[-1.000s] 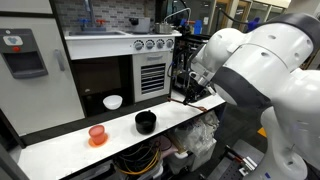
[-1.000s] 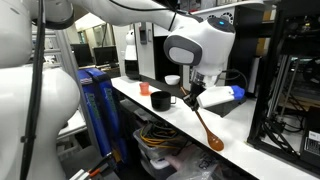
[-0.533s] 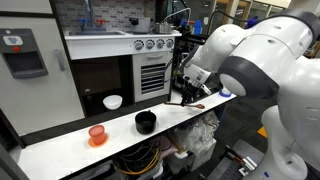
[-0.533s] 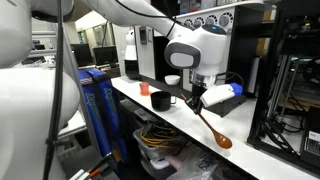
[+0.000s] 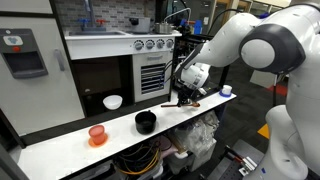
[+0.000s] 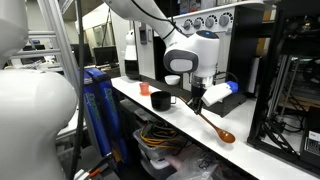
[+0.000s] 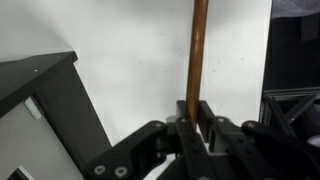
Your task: Use the wooden spoon to mix the contents of the black cup then place the spoon on the counter
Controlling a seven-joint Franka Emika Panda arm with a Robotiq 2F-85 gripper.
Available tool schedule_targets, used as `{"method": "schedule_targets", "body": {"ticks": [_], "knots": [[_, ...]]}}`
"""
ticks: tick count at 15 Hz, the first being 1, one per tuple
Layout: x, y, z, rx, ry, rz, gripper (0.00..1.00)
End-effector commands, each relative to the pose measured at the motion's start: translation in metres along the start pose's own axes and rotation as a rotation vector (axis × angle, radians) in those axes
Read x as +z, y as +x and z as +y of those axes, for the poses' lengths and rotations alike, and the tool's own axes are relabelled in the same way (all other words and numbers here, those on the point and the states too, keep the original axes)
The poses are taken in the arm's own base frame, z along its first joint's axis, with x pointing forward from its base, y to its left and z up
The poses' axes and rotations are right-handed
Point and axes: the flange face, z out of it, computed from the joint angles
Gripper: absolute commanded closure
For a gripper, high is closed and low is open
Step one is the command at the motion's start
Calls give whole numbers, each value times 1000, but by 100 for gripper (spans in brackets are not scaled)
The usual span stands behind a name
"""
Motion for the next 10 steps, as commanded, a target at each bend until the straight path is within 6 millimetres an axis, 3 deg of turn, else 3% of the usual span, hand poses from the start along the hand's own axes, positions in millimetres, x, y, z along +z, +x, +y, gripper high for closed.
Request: {"method": "schedule_targets", "body": {"ticks": [1, 10], "knots": [[-6, 5, 5, -22, -21, 47, 96], [43, 7, -8, -5, 56, 115, 96]]}}
